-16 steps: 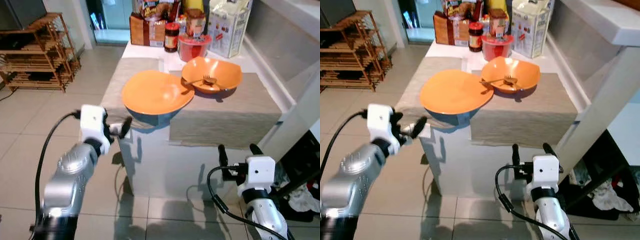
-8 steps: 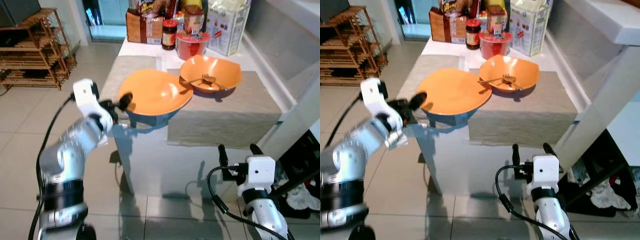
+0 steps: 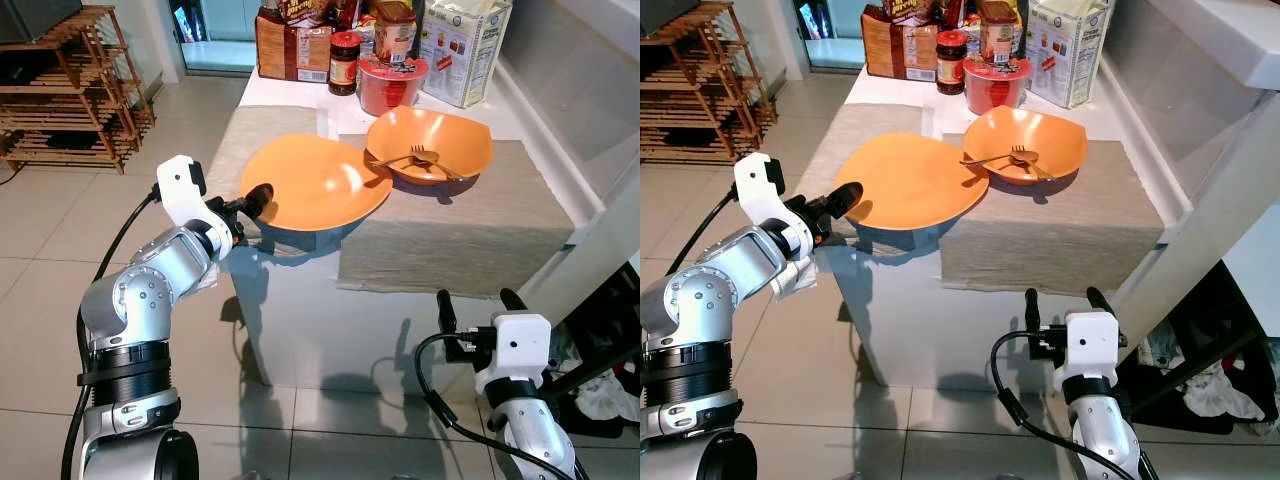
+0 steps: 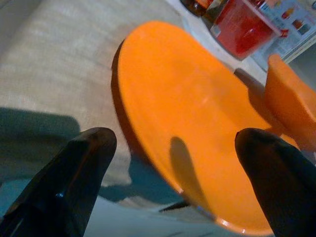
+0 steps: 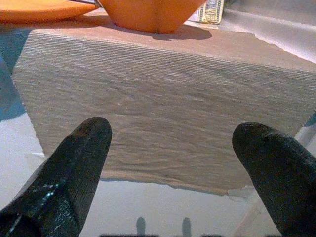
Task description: Setting the table
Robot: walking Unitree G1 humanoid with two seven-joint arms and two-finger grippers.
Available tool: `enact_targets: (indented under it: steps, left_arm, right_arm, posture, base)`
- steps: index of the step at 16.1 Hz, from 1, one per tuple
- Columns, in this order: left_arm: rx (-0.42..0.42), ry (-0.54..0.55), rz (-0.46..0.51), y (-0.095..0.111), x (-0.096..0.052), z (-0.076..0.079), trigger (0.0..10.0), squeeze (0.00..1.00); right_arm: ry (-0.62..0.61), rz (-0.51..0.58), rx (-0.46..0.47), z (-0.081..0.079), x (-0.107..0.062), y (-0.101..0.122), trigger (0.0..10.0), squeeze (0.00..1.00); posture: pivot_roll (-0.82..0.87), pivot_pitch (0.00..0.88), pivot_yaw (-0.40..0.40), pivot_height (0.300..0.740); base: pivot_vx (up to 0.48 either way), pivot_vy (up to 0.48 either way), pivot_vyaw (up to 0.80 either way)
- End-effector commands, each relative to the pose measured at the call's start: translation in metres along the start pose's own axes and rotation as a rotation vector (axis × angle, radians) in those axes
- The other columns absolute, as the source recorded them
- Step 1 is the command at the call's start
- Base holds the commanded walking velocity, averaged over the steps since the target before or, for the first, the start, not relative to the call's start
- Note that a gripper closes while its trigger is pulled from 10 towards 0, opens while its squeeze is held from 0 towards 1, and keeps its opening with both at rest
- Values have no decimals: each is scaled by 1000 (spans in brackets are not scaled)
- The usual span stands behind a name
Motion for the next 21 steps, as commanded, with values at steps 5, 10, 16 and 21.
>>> enact_targets:
  steps: [5,10,16,21]
  left_arm:
    - [-86,-65,-47,-1,2,7,10000,0]
    - [-156,-99,-66,-4,9,14,10000,0]
    - [-210,-148,-81,-7,13,30,10000,0]
    - [-269,-173,-122,-19,16,46,10000,0]
  right_arm:
    - [-8,-5,-6,1,-1,-1,10000,0]
    - [-8,-8,-9,2,-3,-1,10000,0]
    - [-11,-13,-13,2,-4,-2,10000,0]
    - [-12,-16,-7,1,-5,-3,10000,0]
  posture:
    - [-73,11,27,740]
    - [-83,6,29,740]
    - [-90,4,29,740]
    - [-89,15,32,740]
  base:
    - [0,0,0]
    - [0,0,0]
    - [0,0,0]
    - [0,0,0]
Point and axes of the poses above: a point about 5 cm out from each wrist's last joint towards the gripper, its own x axis pointing out of the wrist towards the gripper, its own y axis along the axis of the wrist's last joint, z = x × y, the point moved 4 cm from there along x, pointing out of the wrist towards the gripper, and after that the axes turned 15 degrees about x, right-handed, at the moved point
